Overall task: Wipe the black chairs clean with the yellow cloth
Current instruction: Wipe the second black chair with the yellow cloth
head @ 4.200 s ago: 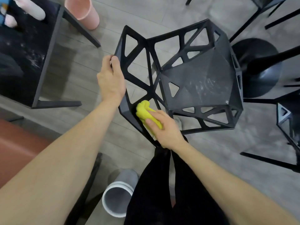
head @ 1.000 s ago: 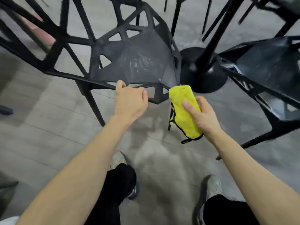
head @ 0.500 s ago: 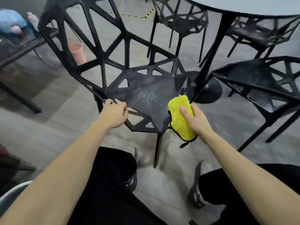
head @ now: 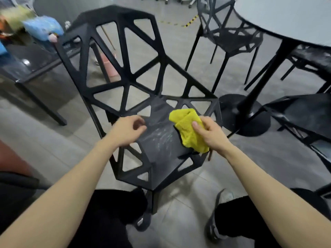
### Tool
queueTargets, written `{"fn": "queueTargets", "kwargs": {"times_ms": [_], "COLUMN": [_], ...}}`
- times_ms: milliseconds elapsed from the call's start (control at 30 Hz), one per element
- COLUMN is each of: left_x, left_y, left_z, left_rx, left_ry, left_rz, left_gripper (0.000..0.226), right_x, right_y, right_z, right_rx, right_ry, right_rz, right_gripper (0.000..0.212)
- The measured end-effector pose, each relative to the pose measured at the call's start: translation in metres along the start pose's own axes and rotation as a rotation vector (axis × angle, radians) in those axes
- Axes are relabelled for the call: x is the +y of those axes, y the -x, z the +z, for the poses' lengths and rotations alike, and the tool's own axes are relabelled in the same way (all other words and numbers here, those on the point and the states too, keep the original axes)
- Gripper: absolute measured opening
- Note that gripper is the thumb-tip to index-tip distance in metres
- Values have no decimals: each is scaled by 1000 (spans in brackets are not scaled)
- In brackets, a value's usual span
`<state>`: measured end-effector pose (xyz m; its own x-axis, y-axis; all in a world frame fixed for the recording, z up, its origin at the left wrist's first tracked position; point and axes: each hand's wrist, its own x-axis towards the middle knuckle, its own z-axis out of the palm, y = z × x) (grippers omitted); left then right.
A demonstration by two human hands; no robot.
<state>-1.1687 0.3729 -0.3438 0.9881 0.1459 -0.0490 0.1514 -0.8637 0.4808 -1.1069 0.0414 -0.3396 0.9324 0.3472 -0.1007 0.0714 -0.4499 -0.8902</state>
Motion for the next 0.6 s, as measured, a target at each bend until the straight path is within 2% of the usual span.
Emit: {"fn": "queueTargets", "kwargs": {"times_ms": [100,133,167,200,267,300,400,500,533,600], "left_x": [56,72,85,96,118,124,137,149,150,151], "left_y": [-7,-6,-6,-5,0,3,7,2,-2,-14], "left_z": [-16,-19,-20,-20,-17,-12,-1,-5,-7,-11], "left_rx": [-167,-221,-266,-298,-265,-231,-171,-177,-180,-190], "left_ry": [441,564,665,733,762,756,679,673,649,584], "left_rz": [-1,-7,0,16,65,81,108,131,149,177], "left_gripper": [80,87,78,58,21,13,10,9,8,7], "right_x": [-25,-31,-35,-36,-32,-30,-25,-25,-26,-25], "right_y": [-3,-2,-1,1,4,8,26,45,48,45], "right_z": [-10,-14,-18,-21,-25,-25,-20,-12,-10,-10], "right_rx": [-142,-182,-213,-237,-254,-246,-152,-103,-98,-87], "right_ry": [-63,-90,-122,-166,-257,-283,-281,-172,-100,40], "right_rz": [-10,-16,-22,-22,-10,2,64,100,94,104], "right_gripper": [10,10,15,22,26,25,35,71,74,65]}}
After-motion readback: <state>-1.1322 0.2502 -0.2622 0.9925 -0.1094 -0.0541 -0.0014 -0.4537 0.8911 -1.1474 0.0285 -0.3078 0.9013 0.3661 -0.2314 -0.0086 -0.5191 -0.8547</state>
